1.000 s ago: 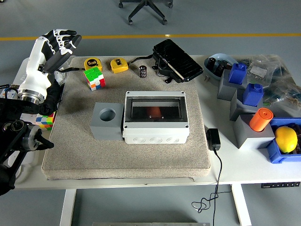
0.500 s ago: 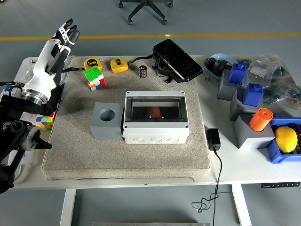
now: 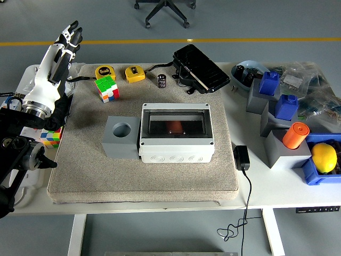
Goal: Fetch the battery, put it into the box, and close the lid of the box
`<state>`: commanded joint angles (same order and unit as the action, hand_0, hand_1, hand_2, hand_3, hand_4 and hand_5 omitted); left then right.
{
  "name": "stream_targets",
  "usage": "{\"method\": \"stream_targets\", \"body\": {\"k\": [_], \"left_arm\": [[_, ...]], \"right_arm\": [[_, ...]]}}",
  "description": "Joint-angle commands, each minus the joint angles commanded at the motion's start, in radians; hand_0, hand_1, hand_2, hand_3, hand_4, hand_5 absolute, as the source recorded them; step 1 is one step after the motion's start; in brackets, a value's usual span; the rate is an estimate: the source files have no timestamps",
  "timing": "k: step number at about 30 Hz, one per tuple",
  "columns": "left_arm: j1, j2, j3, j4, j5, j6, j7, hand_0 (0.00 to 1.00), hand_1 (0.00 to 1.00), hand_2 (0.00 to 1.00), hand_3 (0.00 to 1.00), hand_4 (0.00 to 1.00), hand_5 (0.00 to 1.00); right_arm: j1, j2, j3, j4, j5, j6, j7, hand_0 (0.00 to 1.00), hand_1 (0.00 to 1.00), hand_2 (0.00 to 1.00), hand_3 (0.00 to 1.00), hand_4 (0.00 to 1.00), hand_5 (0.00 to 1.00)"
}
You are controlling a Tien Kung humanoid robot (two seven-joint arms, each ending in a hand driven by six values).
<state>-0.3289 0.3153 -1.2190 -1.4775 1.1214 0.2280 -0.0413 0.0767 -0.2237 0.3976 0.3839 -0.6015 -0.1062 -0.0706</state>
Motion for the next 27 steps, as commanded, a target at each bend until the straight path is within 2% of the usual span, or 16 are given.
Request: {"method": "stream_targets", "body": {"k": [2, 6, 11, 17, 22, 27], "left_arm": [[0.004, 0.000, 0.002, -0.001, -0.021, 0.023, -0.026, 0.998, 0.998, 0.998, 0.998, 0.998, 0.998], [0.008, 0.001, 0.000, 0.003, -0.049, 0.033, -0.056, 0.998, 0.998, 0.998, 0.998, 0.998, 0.998], [0.007, -0.003, 0.007, 0.009, -0.045, 0.047, -0.058, 0.998, 0.998, 0.998, 0.998, 0.998, 0.998], [0.008, -0.007, 0.008, 0.013, -0.093, 0.088, -0.106, 0.998, 0.998, 0.998, 0.998, 0.998, 0.998], [0.012, -0.007, 0.008, 0.010, -0.130, 0.098, -0.136, 0.998, 0.998, 0.998, 0.998, 0.998, 0.998], [0.013, -0.004, 0.006, -0.007, -0.160, 0.119, -0.134, 0.998, 0.998, 0.998, 0.998, 0.998, 0.998]], "right_arm": [[-0.002, 0.001, -0.001, 0.000, 0.000, 0.000, 0.001, 0.594, 0.608, 0.584, 0.562, 0.934, 0.447], [-0.003, 0.000, -0.001, -0.001, -0.001, 0.001, -0.001, 0.594, 0.608, 0.585, 0.562, 0.935, 0.447], [-0.004, -0.001, 0.001, -0.002, -0.003, 0.001, -0.002, 0.594, 0.608, 0.585, 0.562, 0.935, 0.447], [-0.004, 0.000, 0.003, 0.000, -0.004, 0.001, -0.002, 0.592, 0.607, 0.584, 0.562, 0.935, 0.447], [-0.004, 0.000, 0.001, -0.001, -0.004, 0.002, -0.002, 0.592, 0.608, 0.584, 0.563, 0.936, 0.446], [-0.004, 0.000, 0.004, -0.001, -0.005, 0.001, -0.002, 0.592, 0.608, 0.585, 0.563, 0.935, 0.446]]}}
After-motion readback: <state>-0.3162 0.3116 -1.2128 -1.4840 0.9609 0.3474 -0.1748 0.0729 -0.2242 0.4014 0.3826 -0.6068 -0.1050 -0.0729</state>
